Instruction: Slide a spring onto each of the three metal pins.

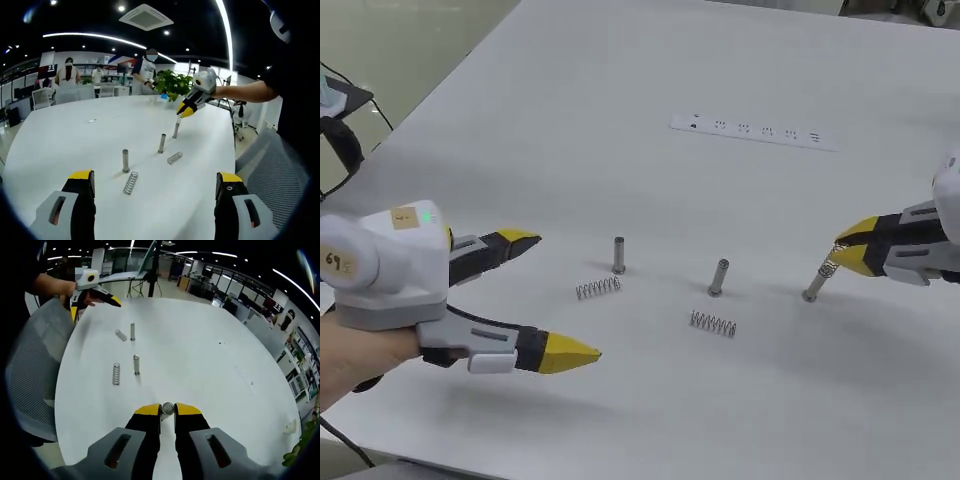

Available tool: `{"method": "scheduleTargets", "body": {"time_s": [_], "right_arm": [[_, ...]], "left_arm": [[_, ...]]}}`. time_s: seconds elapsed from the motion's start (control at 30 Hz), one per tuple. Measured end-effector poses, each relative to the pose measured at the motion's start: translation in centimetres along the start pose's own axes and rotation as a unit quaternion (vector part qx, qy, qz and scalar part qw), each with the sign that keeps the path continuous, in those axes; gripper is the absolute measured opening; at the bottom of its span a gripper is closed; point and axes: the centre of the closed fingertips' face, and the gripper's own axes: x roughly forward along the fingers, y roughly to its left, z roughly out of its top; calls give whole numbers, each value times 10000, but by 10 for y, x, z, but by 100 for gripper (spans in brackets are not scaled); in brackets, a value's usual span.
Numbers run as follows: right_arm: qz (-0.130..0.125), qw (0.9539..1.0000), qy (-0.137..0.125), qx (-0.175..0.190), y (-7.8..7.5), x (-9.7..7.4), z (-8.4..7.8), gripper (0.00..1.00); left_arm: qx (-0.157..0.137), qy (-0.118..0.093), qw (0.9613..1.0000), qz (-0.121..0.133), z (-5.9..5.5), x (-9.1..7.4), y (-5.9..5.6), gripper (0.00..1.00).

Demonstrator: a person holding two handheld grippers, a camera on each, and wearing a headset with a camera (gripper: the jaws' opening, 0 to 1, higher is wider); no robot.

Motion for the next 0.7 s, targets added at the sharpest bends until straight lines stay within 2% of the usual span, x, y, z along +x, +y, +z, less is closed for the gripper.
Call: {"method": "scheduleTargets", "body": {"time_s": [0.7], "right_arm": [[114,9993,328,132,5,25,-26,8]], "left_arm": [[-9,24,10000,4,-1,0,0,98]]}}
